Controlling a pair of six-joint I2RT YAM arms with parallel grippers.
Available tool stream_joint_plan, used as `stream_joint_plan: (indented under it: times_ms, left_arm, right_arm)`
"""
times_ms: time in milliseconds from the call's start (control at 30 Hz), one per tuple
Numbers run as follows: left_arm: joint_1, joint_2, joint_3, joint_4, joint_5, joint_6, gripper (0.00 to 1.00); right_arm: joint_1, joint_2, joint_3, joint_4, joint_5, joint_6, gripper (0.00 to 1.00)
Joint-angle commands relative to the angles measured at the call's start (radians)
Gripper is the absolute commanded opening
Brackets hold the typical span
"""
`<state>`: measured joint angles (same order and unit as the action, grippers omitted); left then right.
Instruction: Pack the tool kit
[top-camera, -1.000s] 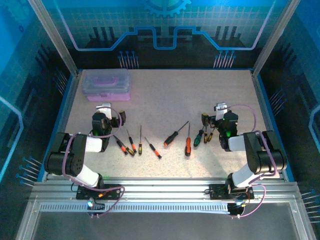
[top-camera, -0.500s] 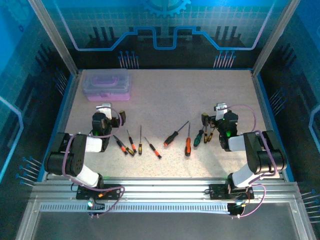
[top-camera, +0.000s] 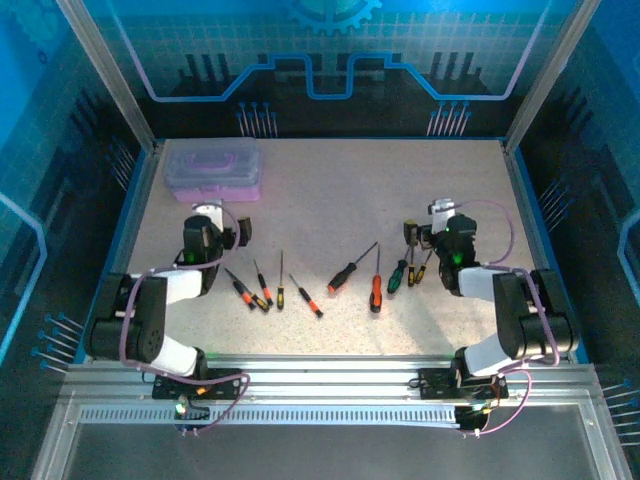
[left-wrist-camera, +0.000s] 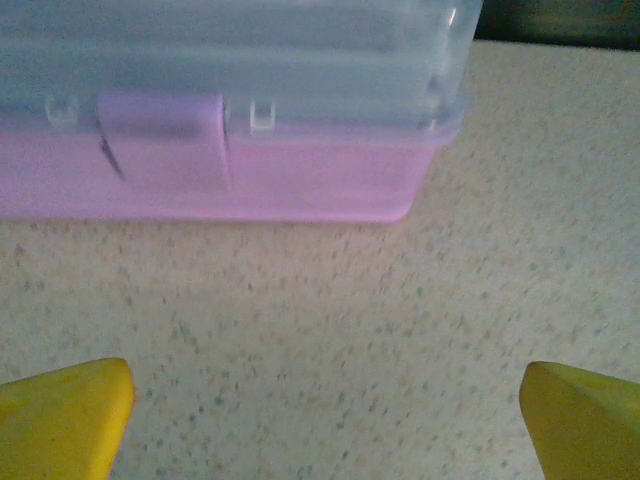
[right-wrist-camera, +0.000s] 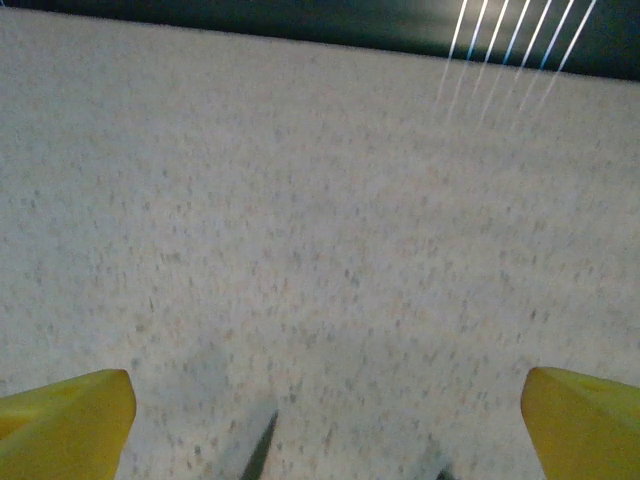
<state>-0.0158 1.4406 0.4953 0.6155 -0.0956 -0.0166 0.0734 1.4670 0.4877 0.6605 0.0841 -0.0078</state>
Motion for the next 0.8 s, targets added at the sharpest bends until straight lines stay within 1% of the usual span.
stream_joint_plan:
  times_ms: [0, 100, 167, 200, 233, 267, 300, 333, 367, 400, 433, 467, 500, 533, 633, 767]
  left_arm:
    - [0.005, -0.144, 0.106, -0.226, 0.020, 0.001, 0.99]
    - [0.001, -0.255, 0.200, -0.377, -0.029, -0.063, 0.99]
    - [-0.003, -0.306, 0.317, -0.541, -0.099, -0.170, 0.99]
    - [-0.001, -0.320, 0.377, -0.624, -0.132, -0.234, 0.99]
    - [-0.001, -0.329, 0.450, -0.720, -0.160, -0.309, 0.99]
    - [0.000, -0.334, 0.517, -0.813, -0.176, -0.378, 0.99]
    - [0.002, -0.336, 0.564, -0.879, -0.180, -0.430, 0.99]
    - [0.004, -0.339, 0.595, -0.904, -0.178, -0.451, 0.99]
    - [0.009, -0.346, 0.594, -0.886, -0.184, -0.476, 0.99]
    - [0.018, -0.355, 0.576, -0.855, -0.182, -0.504, 0.99]
    - [0.037, -0.367, 0.551, -0.811, -0.149, -0.536, 0.99]
    - [0.066, -0.369, 0.535, -0.761, -0.071, -0.542, 0.99]
    - [0.088, -0.360, 0.543, -0.753, -0.028, -0.543, 0.99]
    - [0.105, -0.335, 0.580, -0.790, -0.018, -0.545, 0.99]
    - [0.130, -0.223, 0.725, -0.930, -0.038, -0.504, 0.99]
    - [0.150, -0.061, 0.872, -1.035, -0.064, -0.458, 0.99]
  right_arm:
    - [0.048, -0.109, 0.130, -0.248, 0.110, -0.011, 1.00]
    - [0.114, -0.194, 0.286, -0.507, 0.253, 0.033, 1.00]
    - [0.159, -0.242, 0.434, -0.736, 0.330, 0.100, 1.00]
    - [0.164, -0.256, 0.491, -0.826, 0.333, 0.149, 1.00]
    - [0.162, -0.272, 0.538, -0.907, 0.306, 0.199, 1.00]
    - [0.156, -0.288, 0.558, -0.948, 0.278, 0.266, 1.00]
    - [0.145, -0.305, 0.551, -0.966, 0.282, 0.370, 1.00]
    - [0.122, -0.331, 0.529, -0.986, 0.266, 0.503, 1.00]
    - [0.079, -0.359, 0.489, -0.944, 0.137, 0.545, 1.00]
    - [0.050, -0.379, 0.446, -0.882, 0.028, 0.556, 0.97]
    - [0.036, -0.392, 0.421, -0.847, -0.033, 0.586, 0.94]
    - [0.036, -0.396, 0.416, -0.849, -0.055, 0.598, 0.92]
    - [0.042, -0.393, 0.419, -0.859, -0.084, 0.589, 0.92]
    - [0.048, -0.385, 0.428, -0.877, -0.117, 0.571, 0.91]
    - [0.085, -0.363, 0.446, -0.939, -0.139, 0.542, 0.91]
    - [0.127, -0.361, 0.423, -0.938, -0.149, 0.532, 0.91]
